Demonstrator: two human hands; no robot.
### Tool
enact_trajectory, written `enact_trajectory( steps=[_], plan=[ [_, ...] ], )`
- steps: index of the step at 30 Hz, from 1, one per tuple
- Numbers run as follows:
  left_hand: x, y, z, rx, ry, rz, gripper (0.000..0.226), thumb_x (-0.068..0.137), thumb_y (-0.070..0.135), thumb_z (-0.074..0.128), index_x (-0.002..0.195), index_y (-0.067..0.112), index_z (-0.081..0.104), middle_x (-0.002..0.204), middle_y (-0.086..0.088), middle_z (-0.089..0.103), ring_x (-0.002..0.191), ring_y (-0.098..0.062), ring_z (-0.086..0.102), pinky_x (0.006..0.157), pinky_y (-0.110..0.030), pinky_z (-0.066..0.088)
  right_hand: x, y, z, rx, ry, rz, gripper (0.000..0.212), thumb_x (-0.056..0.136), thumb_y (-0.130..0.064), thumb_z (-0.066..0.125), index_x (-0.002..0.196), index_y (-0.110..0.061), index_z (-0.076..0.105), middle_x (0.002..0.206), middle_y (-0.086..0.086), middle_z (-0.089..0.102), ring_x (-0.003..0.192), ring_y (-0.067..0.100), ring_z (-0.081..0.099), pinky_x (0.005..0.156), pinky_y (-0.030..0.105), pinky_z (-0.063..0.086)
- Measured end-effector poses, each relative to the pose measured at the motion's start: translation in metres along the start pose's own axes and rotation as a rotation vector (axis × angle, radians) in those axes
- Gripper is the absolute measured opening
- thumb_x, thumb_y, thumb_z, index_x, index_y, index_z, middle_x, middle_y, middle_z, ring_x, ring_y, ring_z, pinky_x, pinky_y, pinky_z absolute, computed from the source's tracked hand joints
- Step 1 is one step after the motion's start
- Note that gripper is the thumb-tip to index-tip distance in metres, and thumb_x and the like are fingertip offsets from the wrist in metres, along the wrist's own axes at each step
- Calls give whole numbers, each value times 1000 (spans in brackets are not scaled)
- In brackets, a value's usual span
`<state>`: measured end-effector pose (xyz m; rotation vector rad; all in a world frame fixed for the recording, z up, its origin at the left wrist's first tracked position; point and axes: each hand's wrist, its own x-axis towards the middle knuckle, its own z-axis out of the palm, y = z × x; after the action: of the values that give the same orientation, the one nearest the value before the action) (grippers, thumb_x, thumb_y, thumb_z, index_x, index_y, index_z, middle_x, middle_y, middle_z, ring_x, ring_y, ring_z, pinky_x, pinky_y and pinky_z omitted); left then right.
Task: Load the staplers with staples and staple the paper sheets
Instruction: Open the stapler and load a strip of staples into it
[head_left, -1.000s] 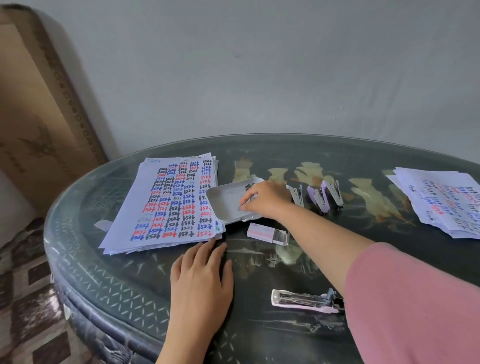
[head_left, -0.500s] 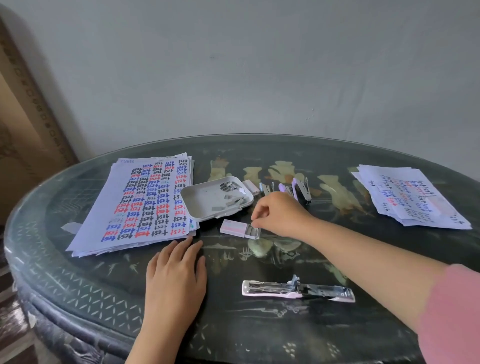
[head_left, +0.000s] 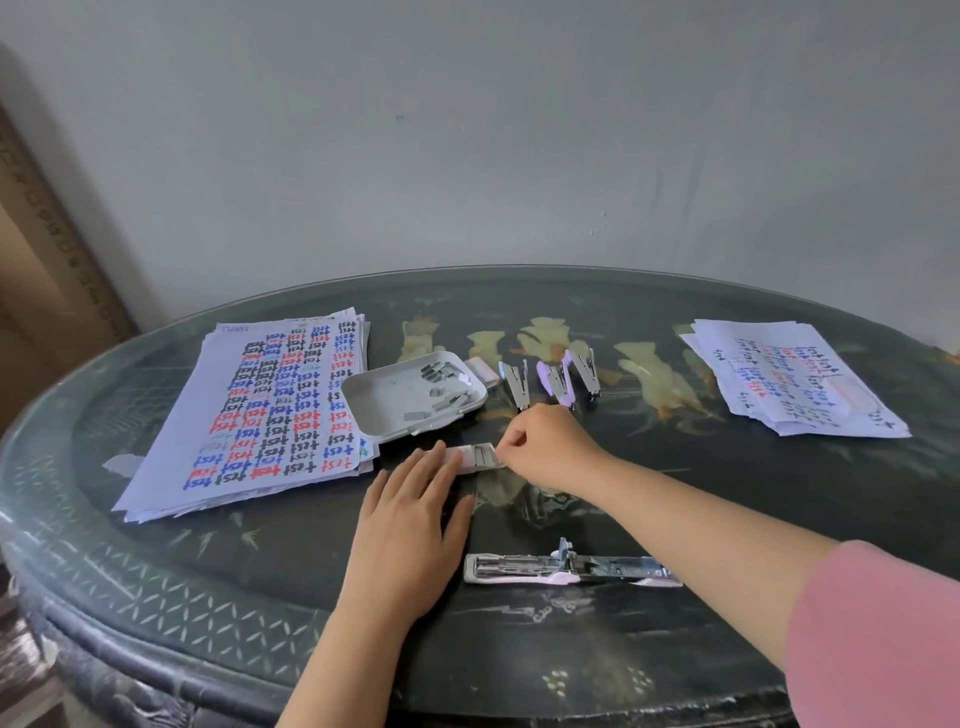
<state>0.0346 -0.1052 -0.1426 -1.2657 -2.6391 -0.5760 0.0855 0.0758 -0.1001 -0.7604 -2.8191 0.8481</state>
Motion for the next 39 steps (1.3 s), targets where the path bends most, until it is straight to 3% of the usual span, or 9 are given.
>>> enact_trajectory(
  steps=[3, 7, 16, 19, 22, 24, 28, 33, 39],
  plan=[
    [-1, -1, 0, -4, -20, 5, 63, 89, 57, 16, 145, 33, 31, 153, 14, 27, 143, -6, 20, 117, -30, 14, 7, -3, 3, 26, 8, 76, 44, 84, -25, 67, 48, -2, 58, 66, 11, 66, 65, 22, 63, 64, 27, 52],
    [0, -1, 1, -4, -41, 1, 67, 87, 59, 11, 148, 35, 22, 156, 16, 17, 144, -2, 10, 117, -28, 7, 13, -10, 6, 55, 24, 174, 25, 75, -27, 75, 79, -2, 74, 79, 5, 70, 76, 18, 65, 66, 29, 55],
    [-2, -1, 0, -16, -38, -10, 68, 85, 60, 9, 149, 37, 18, 157, 18, 12, 145, -2, 7, 117, -28, 4, 8, -23, 7, 63, 102, 334, 36, 73, -24, 67, 58, -14, 36, 60, 0, 40, 56, 19, 43, 46, 24, 30],
    [-2, -1, 1, -14, -38, -9, 63, 89, 58, 15, 149, 38, 15, 156, 19, 11, 145, -2, 7, 118, -28, 4, 2, -21, 6, 92, 152, 292, 36, 74, -22, 66, 53, -12, 38, 53, 0, 36, 48, 16, 38, 44, 23, 32],
    [-2, -1, 1, -20, -38, -10, 61, 90, 56, 20, 148, 38, 18, 156, 19, 13, 145, -3, 9, 118, -29, 6, -4, -17, 8, 93, 172, 210, 29, 73, -19, 65, 53, 2, 62, 48, 6, 52, 56, 25, 61, 58, 26, 53],
    [-2, -1, 2, -19, -40, -9, 62, 89, 57, 17, 148, 37, 21, 156, 18, 16, 145, -4, 11, 119, -30, 8, -8, -14, 7, 102, 170, 172, 24, 71, -18, 64, 61, 3, 70, 52, 10, 57, 65, 25, 67, 61, 24, 53],
    [-2, -2, 2, -25, -41, -12, 60, 90, 56, 21, 148, 37, 22, 156, 18, 16, 144, -4, 12, 119, -31, 9, -15, -12, 3, 179, 241, 47, 20, 79, -17, 67, 64, -3, 68, 60, 6, 63, 58, 9, 54, 64, 25, 44],
    [-1, -1, 0, -43, -52, -13, 60, 90, 56, 22, 148, 39, 18, 156, 20, 13, 144, -2, 9, 119, -31, 6, -24, -7, -8, 159, 361, -59, 15, 80, -9, 63, 71, -8, 51, 70, 4, 64, 69, 23, 62, 66, 38, 54],
    [-1, -3, -5, -155, -60, -23, 55, 96, 48, 35, 148, 41, 16, 153, 25, 16, 142, 3, 12, 119, -29, 6, -35, -2, -26, 767, 55, 200, 15, 87, 0, 64, 100, 1, 57, 85, 16, 72, 73, 25, 73, 66, 38, 61]
  ],
)
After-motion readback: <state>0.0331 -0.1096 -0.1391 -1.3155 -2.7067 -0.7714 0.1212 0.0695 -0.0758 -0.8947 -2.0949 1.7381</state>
